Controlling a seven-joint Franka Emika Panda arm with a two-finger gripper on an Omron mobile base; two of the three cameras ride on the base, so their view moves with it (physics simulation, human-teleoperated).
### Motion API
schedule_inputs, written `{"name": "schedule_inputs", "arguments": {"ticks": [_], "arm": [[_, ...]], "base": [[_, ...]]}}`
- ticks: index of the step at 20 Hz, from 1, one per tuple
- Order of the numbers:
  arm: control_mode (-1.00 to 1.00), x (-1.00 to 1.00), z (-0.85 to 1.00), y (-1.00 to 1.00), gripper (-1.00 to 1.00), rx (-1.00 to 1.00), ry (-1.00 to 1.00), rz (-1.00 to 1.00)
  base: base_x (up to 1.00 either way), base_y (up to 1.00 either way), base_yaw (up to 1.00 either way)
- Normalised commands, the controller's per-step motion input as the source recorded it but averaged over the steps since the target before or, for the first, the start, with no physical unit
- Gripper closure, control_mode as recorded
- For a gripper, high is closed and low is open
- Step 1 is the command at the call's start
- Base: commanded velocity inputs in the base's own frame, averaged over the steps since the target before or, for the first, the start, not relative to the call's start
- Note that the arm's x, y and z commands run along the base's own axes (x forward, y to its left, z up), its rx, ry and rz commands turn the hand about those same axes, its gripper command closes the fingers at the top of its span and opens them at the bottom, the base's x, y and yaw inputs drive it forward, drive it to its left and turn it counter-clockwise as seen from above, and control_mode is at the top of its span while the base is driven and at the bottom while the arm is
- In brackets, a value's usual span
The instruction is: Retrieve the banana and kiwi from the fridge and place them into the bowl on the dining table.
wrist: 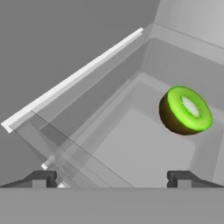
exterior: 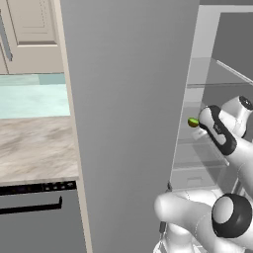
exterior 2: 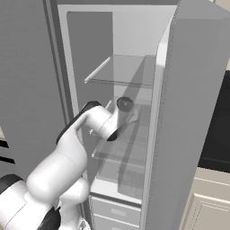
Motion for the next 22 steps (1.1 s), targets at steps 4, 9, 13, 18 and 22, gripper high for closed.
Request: {"name": "schedule_inputs", "arguments": {"ticks": [4, 9, 13, 18, 22], "arm": [[-1.0, 0.05, 0.0, -0.25, -1.0, -0.03, 0.0, 0.0], [-1.0, 0.33, -0.03, -0.15, -1.0, -0.03, 0.0, 0.0], [-1.0, 0.53, -0.11, -0.07, -1.0, -0.01, 0.0, 0.0], [-1.0, 0.4, -0.19, -0.06, -1.0, -0.02, -0.01, 0.0], [-1.0, 0.23, -0.15, -0.11, -1.0, -0.01, -0.04, 0.01]], "base": [[0.0, 0.0, 0.0], [0.0, 0.0, 0.0], [0.0, 0.0, 0.0], [0.0, 0.0, 0.0], [0.0, 0.0, 0.0]]}}
